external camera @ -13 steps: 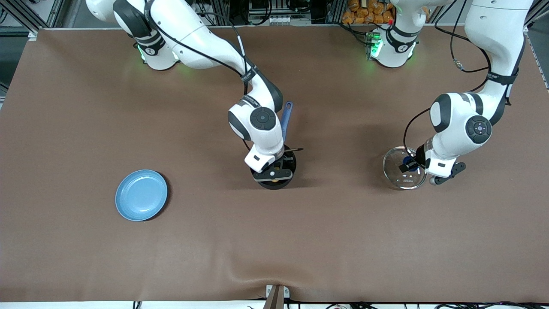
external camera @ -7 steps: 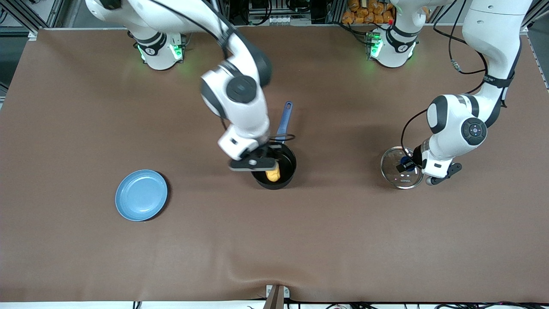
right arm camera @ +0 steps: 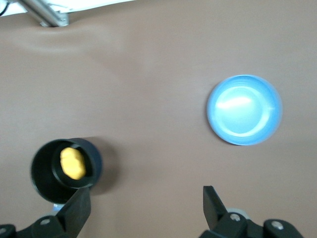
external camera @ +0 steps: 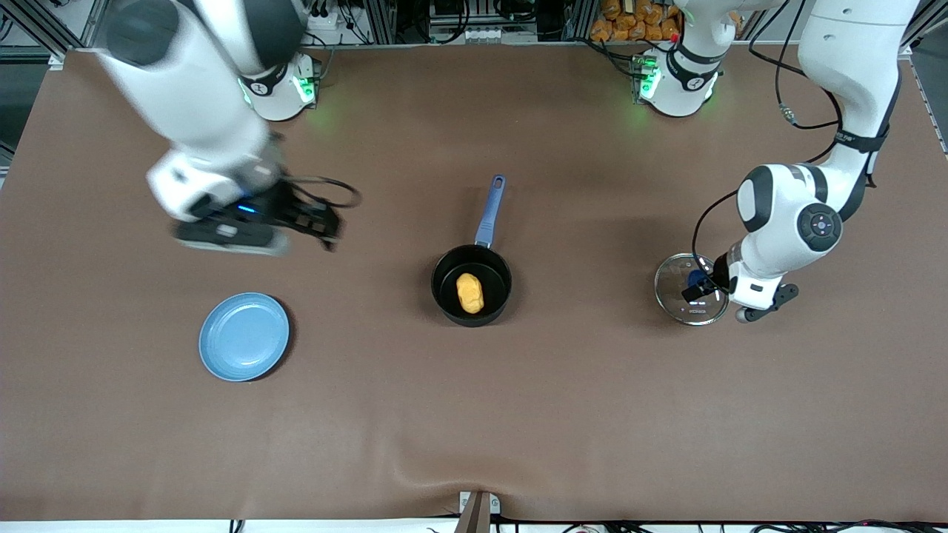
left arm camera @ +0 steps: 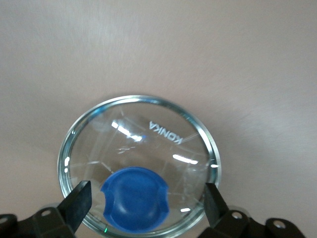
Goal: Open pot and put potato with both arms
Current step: 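Set the lid on the table with the left gripper while the right gripper withdraws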
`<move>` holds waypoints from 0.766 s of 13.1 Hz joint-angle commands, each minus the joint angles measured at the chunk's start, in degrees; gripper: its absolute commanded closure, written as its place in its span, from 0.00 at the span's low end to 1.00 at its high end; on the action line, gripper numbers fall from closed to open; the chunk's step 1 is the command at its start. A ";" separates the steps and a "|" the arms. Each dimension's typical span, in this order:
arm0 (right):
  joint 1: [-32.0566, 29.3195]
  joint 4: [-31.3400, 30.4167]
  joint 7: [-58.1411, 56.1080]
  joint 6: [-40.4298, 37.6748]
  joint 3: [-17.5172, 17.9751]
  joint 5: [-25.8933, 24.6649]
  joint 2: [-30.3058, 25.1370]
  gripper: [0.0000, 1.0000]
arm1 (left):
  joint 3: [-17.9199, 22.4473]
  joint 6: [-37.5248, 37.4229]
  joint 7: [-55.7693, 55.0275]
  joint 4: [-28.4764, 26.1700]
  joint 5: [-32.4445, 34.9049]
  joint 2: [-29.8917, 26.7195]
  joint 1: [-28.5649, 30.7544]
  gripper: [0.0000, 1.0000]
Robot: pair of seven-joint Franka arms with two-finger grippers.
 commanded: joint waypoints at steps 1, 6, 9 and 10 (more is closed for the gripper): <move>-7.09 -3.69 -10.25 -4.05 1.30 0.22 -6.93 0.00 | -0.32 -13.91 0.21 6.61 -1.06 -5.13 0.55 0.00; -14.59 -3.16 -28.03 -7.06 -4.56 -0.48 -9.58 0.00 | -0.32 -38.64 0.83 24.19 -0.36 -7.78 0.47 0.00; -17.30 -2.20 -38.84 -8.38 -7.75 -0.31 -9.49 0.00 | -0.67 -44.99 0.91 29.49 -0.10 -10.58 0.12 0.00; -18.53 -2.19 -38.86 -8.64 -7.67 0.22 -9.49 0.00 | -1.55 -46.05 0.91 29.67 0.25 -12.25 0.20 0.00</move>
